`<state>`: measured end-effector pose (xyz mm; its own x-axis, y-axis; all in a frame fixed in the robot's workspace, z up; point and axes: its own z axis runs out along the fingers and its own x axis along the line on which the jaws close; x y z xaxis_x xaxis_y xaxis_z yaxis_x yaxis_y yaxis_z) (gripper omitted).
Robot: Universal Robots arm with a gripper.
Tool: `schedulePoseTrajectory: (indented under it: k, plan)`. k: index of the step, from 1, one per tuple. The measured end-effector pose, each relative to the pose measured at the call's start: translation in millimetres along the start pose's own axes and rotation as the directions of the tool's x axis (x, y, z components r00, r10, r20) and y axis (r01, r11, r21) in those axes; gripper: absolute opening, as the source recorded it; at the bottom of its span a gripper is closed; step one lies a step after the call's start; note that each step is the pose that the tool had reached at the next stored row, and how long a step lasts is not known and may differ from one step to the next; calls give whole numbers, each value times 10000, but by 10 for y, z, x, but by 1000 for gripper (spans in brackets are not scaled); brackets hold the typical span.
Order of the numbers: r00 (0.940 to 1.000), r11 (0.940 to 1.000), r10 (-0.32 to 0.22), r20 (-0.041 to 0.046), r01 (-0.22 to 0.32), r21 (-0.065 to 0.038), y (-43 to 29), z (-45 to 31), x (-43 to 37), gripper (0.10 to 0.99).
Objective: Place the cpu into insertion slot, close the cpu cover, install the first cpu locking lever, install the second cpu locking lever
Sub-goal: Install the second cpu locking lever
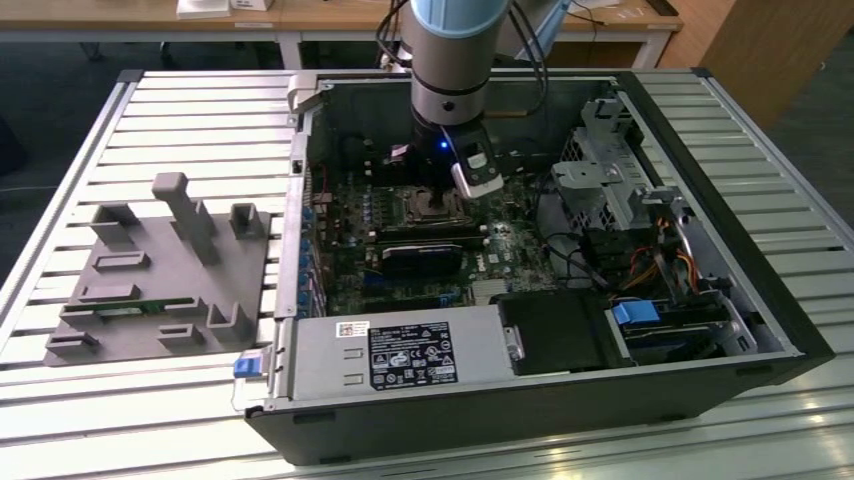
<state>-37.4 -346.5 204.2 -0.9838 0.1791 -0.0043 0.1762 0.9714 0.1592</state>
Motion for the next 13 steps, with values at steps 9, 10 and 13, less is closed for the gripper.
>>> schedulePoseTrajectory:
  k: [9, 10, 13]
  plan:
    - [10000, 10000, 1, 3, -1, 7, 29, -170, -1, 102]
    - [10000, 10000, 0, 4, 0, 14, 29, -171, -1, 102]
    - [10000, 10000, 0, 6, 0, 23, 29, -171, -1, 102]
